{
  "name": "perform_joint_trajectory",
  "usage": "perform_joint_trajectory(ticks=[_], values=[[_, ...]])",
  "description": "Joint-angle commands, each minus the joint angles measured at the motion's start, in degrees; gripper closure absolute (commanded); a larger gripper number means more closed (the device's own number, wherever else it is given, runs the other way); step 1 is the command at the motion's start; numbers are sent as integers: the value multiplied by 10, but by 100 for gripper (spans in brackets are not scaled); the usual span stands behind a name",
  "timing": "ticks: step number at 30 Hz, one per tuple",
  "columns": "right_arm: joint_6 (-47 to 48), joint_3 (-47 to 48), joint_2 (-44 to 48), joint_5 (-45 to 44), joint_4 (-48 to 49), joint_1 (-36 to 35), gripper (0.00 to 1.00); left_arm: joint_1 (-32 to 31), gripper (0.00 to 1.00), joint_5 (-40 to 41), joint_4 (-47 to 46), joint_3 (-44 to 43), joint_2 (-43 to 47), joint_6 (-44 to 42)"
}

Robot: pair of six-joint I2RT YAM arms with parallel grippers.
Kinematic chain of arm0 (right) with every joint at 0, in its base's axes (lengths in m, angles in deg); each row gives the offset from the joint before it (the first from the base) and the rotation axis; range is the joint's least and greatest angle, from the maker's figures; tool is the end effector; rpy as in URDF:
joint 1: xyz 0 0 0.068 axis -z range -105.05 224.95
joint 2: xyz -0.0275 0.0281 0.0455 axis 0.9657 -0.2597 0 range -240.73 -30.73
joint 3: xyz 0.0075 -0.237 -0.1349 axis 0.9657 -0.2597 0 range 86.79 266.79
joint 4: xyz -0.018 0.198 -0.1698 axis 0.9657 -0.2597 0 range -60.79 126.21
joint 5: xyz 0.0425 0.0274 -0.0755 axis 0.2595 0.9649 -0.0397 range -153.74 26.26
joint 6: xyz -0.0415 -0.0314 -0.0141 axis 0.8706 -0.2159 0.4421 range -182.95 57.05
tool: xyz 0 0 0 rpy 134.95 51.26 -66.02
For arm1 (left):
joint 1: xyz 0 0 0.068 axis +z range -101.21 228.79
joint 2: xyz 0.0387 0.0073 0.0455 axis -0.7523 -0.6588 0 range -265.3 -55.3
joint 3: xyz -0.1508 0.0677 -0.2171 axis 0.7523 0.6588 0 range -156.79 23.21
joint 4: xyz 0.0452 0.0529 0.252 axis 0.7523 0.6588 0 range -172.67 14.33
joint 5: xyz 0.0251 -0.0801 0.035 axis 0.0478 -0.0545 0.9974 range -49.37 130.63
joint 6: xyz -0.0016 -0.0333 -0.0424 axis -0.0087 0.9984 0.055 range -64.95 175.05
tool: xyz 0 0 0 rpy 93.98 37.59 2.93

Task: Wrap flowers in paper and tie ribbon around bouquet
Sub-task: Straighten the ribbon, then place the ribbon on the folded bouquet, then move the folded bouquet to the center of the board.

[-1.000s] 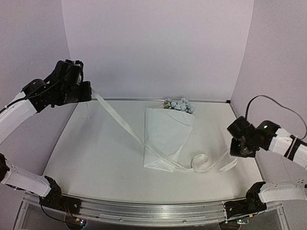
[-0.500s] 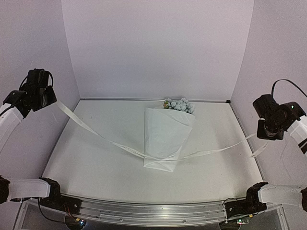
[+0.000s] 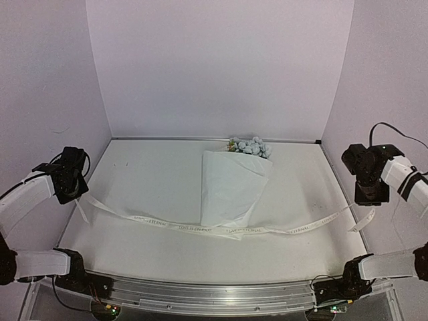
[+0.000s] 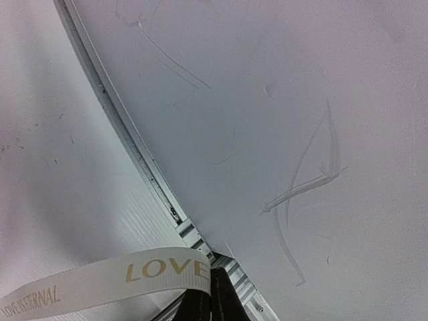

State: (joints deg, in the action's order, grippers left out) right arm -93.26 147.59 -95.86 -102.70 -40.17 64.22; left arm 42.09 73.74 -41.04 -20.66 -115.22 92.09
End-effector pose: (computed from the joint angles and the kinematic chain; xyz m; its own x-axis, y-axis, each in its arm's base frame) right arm 0.1753 0.0104 0.2940 -0.8599 0.2365 -0.4524 0.4504 0.7686 -0.4543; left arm 0.1960 -0.0034 0.2441 -0.5541 -0.4430 -0.7048 -0.6590 0.7507 0.0464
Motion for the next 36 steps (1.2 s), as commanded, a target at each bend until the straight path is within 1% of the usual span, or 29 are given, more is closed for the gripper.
perform_joint_trajectory(ticks=[1, 2, 3, 4, 5, 6, 8, 9, 10, 11, 15, 16, 19, 22, 27, 30, 32, 34, 36], values=[[-22, -12, -22, -21, -38, 22, 100, 18, 98, 6, -42, 11, 10, 41], [-23, -13, -27, -18, -38, 26, 100, 18, 95, -2, -42, 9, 6, 47], [-23, -14, -33, -16, -38, 29, 96, 18, 94, -6, -39, 9, 3, 56], [-23, -13, -39, -14, -38, 32, 89, 18, 93, -7, -34, 9, 2, 65], [-23, -13, -45, -12, -38, 35, 84, 18, 91, -7, -33, 11, 5, 74], [-22, -12, -50, -9, -37, 38, 79, 18, 86, -8, -32, 12, 8, 81], [-20, -10, -56, 1, -36, 41, 66, 18, 70, -6, -27, 13, 18, 91], [-21, -10, -57, 4, -36, 42, 58, 18, 58, -3, -23, 11, 23, 97], [-21, -9, -57, 9, -35, 44, 47, 18, 46, 3, -17, 9, 27, 103], [-21, -9, -55, 18, -35, 47, 39, 19, 34, 11, -11, 7, 32, 109], [-17, -1, -42, 38, -34, 59, 18, 19, 3, 35, 8, -11, 51, 124], [-14, 2, -37, 41, -34, 63, 15, 19, 1, 39, 7, -16, 56, 122], [-6, 14, -24, 43, -33, 75, 7, 19, 0, 33, 0, -40, 57, 100], [1, 31, -13, 72, -32, 82, 2, 19, 0, -8, -12, -70, 43, 59], [16, 49, 7, 167, -31, 82, 2, 18, 0, -116, -47, -106, 13, 6], [7, 34, 26, 275, 13, 80, 2, 17, 0, -185, -75, -115, 1, -16], [-6, 11, 33, 354, 64, 59, 2, 11, 0, -260, -105, -120, -16, -28], [-19, -10, 30, 371, 112, 8, 2, -14, 0, -313, -125, -129, -41, -30], [-31, -23, 9, 391, 169, -46, 2, -64, 0, -335, -151, -133, -68, -28]])
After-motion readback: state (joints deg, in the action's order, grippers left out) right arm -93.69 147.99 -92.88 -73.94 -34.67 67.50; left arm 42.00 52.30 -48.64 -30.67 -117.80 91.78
